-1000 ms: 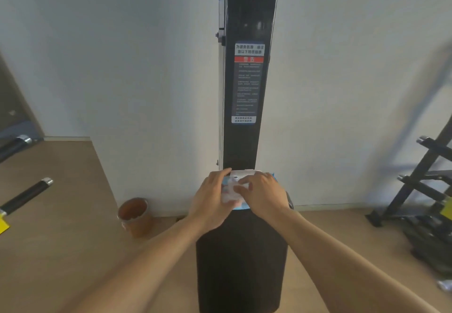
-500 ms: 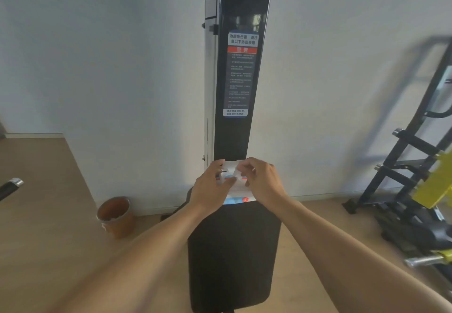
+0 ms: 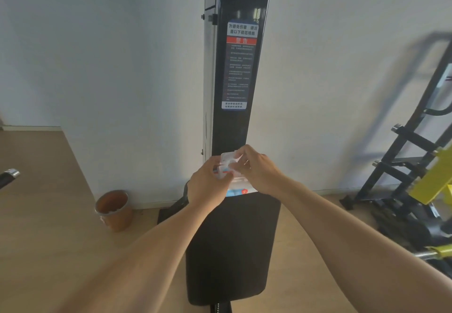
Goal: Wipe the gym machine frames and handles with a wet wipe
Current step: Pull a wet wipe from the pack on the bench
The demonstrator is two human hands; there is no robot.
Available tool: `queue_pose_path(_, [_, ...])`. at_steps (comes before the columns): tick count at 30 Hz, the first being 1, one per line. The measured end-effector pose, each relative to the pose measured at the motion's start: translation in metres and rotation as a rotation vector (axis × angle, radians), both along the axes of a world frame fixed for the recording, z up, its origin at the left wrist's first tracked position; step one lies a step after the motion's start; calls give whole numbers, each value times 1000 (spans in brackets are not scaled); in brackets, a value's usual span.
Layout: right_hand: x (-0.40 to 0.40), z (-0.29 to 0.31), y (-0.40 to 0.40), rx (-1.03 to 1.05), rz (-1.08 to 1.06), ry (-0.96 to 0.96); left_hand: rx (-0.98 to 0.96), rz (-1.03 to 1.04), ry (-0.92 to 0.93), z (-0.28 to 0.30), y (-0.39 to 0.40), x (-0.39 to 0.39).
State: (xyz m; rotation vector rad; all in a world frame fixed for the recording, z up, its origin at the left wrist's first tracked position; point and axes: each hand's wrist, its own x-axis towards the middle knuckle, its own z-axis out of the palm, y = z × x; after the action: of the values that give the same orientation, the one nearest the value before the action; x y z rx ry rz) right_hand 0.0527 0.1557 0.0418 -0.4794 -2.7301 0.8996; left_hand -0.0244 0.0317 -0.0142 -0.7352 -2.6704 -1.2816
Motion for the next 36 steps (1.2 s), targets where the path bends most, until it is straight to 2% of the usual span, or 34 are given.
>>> queue_pose_path(2, [1, 1, 5, 56, 17, -49, 14, 6, -6, 0, 1, -1])
queue_pose_path(5, [0, -4, 9, 161, -34, -24, 18, 30, 1, 0, 1, 0])
queue_pose_path(7, [-1, -8, 5, 158, -69, 3, 20, 38, 4, 0, 1, 1])
queue_pose_path(10, [-2, -9, -3, 102, -110, 63, 10, 38, 20, -1, 2, 2])
queue_pose_path(16, [-1, 0, -4, -190, -160, 206, 7, 33, 3, 1, 2, 3])
queue_pose_path(22, [-1, -6, -8, -248, -179, 352, 22, 14, -20, 1, 2, 4])
queue_pose_path(26, [1, -1, -14, -201, -222, 485, 15, 10, -5, 2, 1, 4])
queue_pose_path(36, [-2, 19, -21, -232, -291, 668, -21, 15, 18, 2, 1, 3])
